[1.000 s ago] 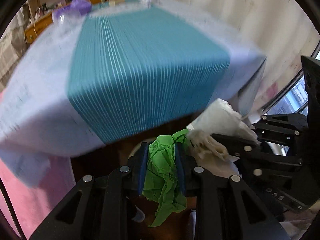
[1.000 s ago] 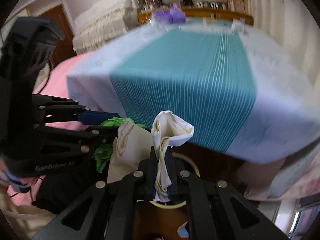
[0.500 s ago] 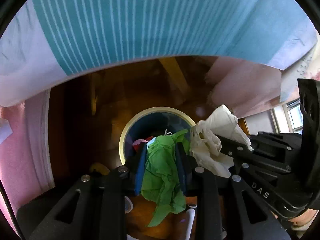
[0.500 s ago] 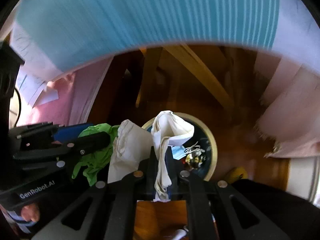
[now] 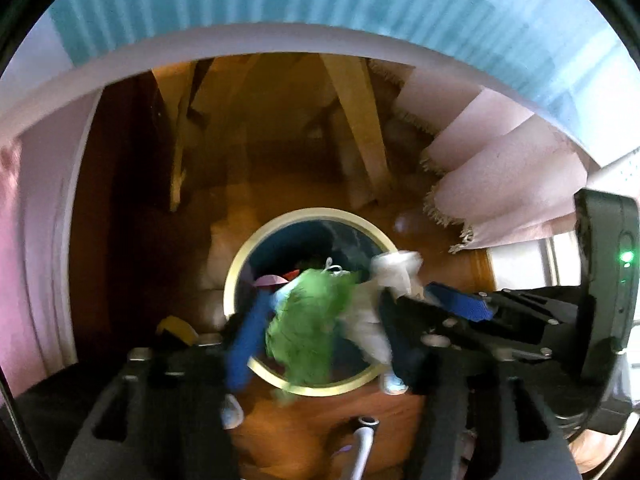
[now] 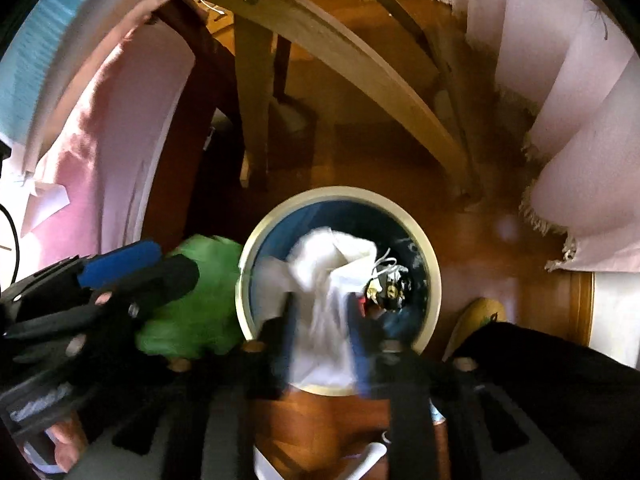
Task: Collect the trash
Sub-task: 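Carry the green paper and cream cloth down over the bin and release both, then raise both tools from the bin back toward the table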
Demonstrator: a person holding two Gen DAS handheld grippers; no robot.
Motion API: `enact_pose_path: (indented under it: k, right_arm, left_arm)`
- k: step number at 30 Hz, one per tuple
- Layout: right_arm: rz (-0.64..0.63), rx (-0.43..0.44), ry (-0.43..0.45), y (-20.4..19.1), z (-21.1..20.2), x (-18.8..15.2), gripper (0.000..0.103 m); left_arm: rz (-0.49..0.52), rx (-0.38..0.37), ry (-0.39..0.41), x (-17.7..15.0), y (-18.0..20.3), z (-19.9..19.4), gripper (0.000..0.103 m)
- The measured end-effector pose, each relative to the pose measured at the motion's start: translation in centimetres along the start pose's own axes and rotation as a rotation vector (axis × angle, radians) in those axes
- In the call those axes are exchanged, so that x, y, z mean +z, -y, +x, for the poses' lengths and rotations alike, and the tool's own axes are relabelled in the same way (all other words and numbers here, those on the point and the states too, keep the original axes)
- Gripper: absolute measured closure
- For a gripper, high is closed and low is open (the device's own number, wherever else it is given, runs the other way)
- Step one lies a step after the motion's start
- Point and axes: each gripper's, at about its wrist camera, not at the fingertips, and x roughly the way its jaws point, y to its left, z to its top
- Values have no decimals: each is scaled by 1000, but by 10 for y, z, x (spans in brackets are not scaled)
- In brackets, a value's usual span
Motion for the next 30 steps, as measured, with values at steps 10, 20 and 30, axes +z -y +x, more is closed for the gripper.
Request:
enact_pose_path:
  k: [10, 20, 30]
  right_arm:
    - [5, 0, -21, 0, 8, -2, 46]
    - [8, -13, -18, -1, 9, -3, 46]
    - [-38, -30, 4, -7, 4, -4, 46]
  left_arm:
    - [-64, 24, -3, -3, -16, 7, 19]
    - [-78, 31, 20, -4, -19, 2, 19]
    - [-61, 33, 32, -4, -16, -1, 19]
